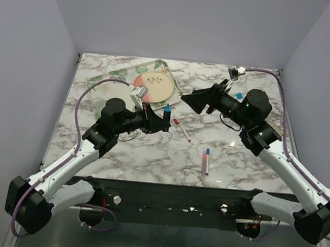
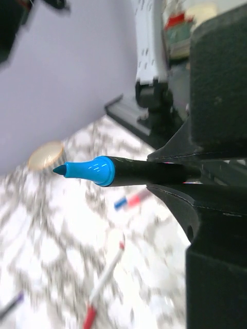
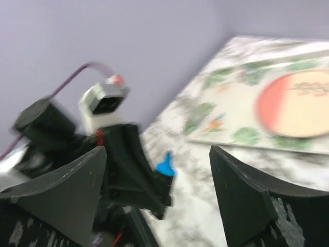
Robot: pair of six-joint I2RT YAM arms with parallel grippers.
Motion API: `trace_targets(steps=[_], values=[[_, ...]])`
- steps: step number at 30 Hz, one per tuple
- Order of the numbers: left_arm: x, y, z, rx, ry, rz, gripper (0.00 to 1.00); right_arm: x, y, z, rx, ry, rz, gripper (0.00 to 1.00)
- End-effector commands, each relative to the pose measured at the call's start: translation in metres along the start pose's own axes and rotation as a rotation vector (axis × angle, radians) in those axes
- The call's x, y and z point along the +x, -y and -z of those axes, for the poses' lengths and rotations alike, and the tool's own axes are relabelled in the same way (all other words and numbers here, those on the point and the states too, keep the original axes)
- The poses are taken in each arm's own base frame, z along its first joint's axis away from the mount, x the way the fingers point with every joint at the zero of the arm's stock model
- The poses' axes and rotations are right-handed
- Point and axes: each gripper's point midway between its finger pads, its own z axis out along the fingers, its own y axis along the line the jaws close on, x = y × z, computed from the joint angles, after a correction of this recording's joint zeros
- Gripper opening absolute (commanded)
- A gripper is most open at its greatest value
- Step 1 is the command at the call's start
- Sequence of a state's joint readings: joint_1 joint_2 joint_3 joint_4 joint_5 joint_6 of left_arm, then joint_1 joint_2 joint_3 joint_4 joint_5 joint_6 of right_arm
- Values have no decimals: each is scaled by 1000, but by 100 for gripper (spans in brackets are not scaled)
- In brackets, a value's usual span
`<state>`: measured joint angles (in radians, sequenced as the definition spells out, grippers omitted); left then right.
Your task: Insert the pens into the pen caps
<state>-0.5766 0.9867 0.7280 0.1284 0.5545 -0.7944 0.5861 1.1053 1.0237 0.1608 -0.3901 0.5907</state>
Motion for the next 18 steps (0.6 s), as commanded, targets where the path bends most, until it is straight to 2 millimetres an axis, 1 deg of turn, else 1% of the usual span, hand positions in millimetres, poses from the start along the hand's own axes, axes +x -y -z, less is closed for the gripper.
trace_targets(steps=[1, 2, 3, 4, 5, 6, 7, 8, 9, 10, 11, 12, 13, 14, 15, 16, 17, 18], values=[[-23, -43, 26, -289, 51, -191, 0, -16, 151, 33, 700, -38, 154, 87], [-25, -46, 28, -316, 46, -217, 0, -33, 172, 42, 814, -30, 223, 87], [-23, -51, 33, -349, 22, -243, 0, -38, 190, 46, 878, -45, 251, 87], [-29, -51, 37, -367, 29, -294, 0, -29, 221, 44, 951, -104, 271, 87], [-30, -53, 40, -382, 28, -316, 0, -46, 240, 54, 1029, -114, 323, 86], [-32, -52, 45, -392, 42, -336, 0, -49, 255, 54, 1064, -135, 338, 86], [-33, -60, 49, -431, 59, -347, 0, -38, 281, 53, 1101, -198, 341, 86], [-32, -62, 51, -441, 70, -355, 0, -39, 302, 62, 1141, -235, 349, 85], [-37, -60, 54, -437, 110, -370, 0, -51, 311, 60, 1157, -224, 359, 85], [-31, -65, 56, -445, 107, -368, 0, -55, 328, 67, 1192, -233, 355, 84], [-33, -61, 57, -437, 112, -370, 0, -36, 356, 67, 1221, -305, 340, 83], [-34, -60, 58, -436, 118, -373, 0, -47, 364, 64, 1234, -292, 333, 83], [-33, -60, 58, -432, 120, -372, 0, -47, 384, 72, 1276, -305, 303, 83], [-33, -59, 58, -429, 120, -371, 0, -19, 411, 77, 1311, -374, 225, 83], [-32, -59, 57, -427, 118, -362, 0, -8, 426, 80, 1326, -399, 172, 82], [-33, -58, 56, -419, 119, -363, 0, -23, 433, 73, 1320, -355, 135, 82], [-33, -58, 56, -418, 118, -363, 0, -13, 445, 82, 1324, -354, 18, 79], [-33, -57, 55, -411, 118, -363, 0, 5, 464, 84, 1333, -372, -57, 78]])
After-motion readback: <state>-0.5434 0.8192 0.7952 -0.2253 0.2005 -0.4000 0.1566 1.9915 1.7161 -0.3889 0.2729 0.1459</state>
